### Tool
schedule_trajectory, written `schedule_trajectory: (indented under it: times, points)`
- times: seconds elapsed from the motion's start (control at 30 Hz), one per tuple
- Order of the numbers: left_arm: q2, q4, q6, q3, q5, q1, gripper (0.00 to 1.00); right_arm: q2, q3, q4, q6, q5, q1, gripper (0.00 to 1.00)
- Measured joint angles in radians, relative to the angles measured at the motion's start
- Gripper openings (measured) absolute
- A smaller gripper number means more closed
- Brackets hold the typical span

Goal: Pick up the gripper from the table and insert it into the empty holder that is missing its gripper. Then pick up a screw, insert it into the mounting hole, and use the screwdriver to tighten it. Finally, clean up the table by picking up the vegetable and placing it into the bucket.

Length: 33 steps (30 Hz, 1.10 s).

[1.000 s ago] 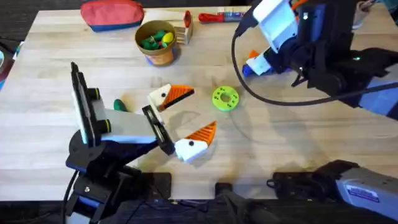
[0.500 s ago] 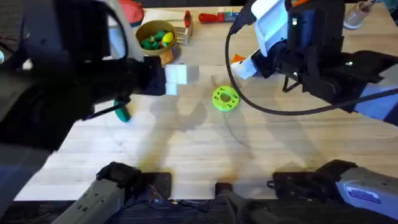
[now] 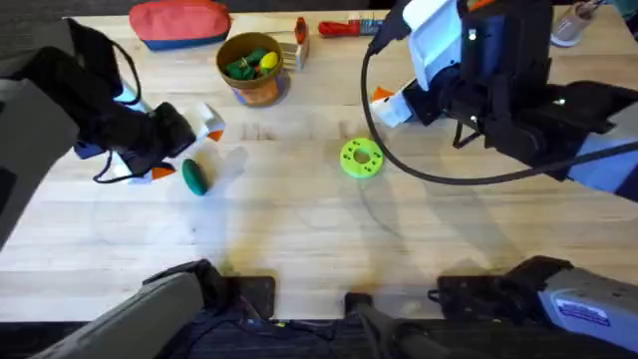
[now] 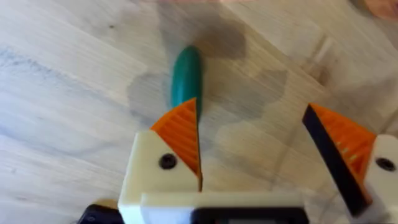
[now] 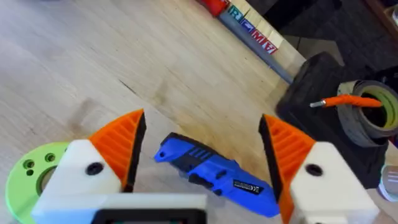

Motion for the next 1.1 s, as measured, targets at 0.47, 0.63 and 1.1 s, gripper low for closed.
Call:
schedule_trajectory:
  times: [0.47,0.63,1.1]
  points:
    - [0.102,0.002,-0.074,0.0,-0.251,0.033,0.994,0.0,0.0,0.0,0.0,0.0,0.0,0.991]
    - [0.194,-0.006,-0.075,0.0,-0.216,0.033,0.994,0.0,0.0,0.0,0.0,0.0,0.0,0.991]
    - [0.301,0.02,-0.079,0.006,-0.199,0.029,0.098,0.0,0.0,0.0,0.0,0.0,0.0,0.991]
